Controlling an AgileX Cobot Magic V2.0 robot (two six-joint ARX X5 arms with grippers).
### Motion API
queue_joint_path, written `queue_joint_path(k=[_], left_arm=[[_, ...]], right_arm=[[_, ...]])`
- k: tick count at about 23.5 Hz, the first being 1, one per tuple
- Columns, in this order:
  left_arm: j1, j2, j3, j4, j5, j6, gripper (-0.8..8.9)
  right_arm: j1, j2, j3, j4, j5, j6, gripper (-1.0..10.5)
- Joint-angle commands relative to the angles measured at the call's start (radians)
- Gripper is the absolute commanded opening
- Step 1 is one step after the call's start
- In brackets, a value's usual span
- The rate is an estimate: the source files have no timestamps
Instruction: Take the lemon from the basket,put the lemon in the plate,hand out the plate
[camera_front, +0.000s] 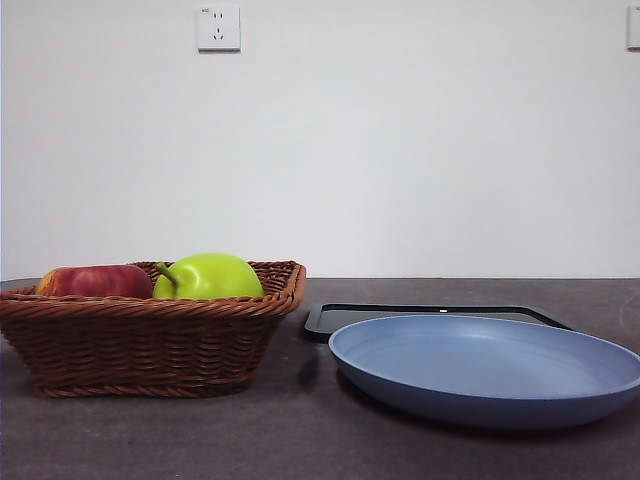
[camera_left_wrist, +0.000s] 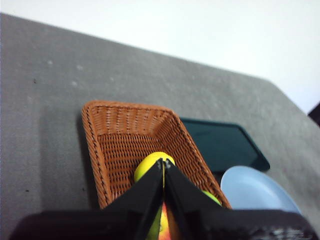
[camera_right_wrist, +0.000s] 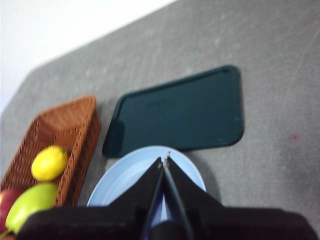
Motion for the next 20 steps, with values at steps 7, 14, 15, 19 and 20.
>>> queue_joint_path(k=[7, 14, 15, 19, 20], left_arm=[[-0.018, 0.242, 0.219, -0.277, 0.027, 0.227, 0.06], [-0.068, 0.351, 0.277, -0.362, 0.03, 0.248, 0.54], [-0.074, 0.351, 0.277, -0.359, 0.03, 0.247, 1.31], [-0.077, 0.351, 0.277, -0.357, 0.027, 0.23, 3.28], [-0.077, 0.351, 0.277, -0.358, 0.027, 0.228, 3.32]], right_arm=[[0.002, 0.259, 0.196, -0.246, -0.034, -0.219, 0.0], [0.045, 0.452, 0.215, -0.343, -0.034, -0.269, 0.3], [0.055, 0.479, 0.215, -0.341, -0.034, -0.269, 0.7], [0.099, 0.589, 0.215, -0.323, -0.021, -0.256, 2.7], [0.105, 0.617, 0.215, -0.306, -0.019, -0.246, 2.8]])
